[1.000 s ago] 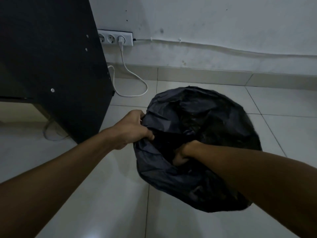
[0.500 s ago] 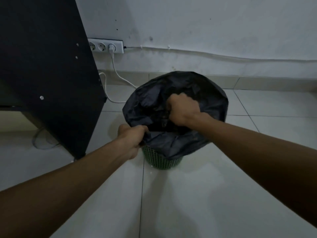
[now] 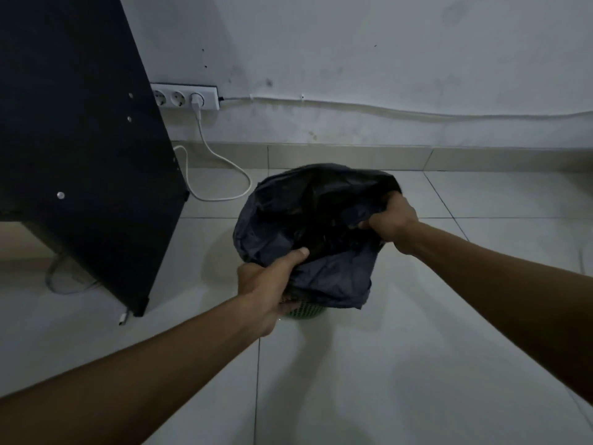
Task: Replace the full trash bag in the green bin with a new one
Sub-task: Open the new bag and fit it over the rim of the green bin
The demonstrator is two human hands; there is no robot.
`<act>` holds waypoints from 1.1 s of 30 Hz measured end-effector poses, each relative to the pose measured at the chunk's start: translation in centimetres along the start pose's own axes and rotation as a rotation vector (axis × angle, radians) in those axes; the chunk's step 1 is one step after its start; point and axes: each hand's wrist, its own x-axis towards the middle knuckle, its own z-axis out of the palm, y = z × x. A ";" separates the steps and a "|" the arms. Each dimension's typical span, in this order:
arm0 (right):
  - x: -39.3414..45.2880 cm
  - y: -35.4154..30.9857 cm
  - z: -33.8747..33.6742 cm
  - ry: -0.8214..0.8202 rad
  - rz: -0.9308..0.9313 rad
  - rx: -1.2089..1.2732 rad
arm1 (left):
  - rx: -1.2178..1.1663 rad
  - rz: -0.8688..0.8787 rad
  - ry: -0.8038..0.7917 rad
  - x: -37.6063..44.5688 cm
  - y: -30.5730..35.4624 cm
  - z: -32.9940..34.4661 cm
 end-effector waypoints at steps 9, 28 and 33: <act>-0.6 0.1 1.4 0.005 -0.197 -0.200 | 1.301 1.423 -0.307 0.2 4.2 2.5; 0.6 2.2 1.8 -0.176 0.006 0.073 | 0.614 0.038 -0.308 16.4 10.6 0.3; 0.8 1.8 2.1 -0.171 0.061 0.185 | 0.368 -0.204 -0.406 16.7 6.5 -4.8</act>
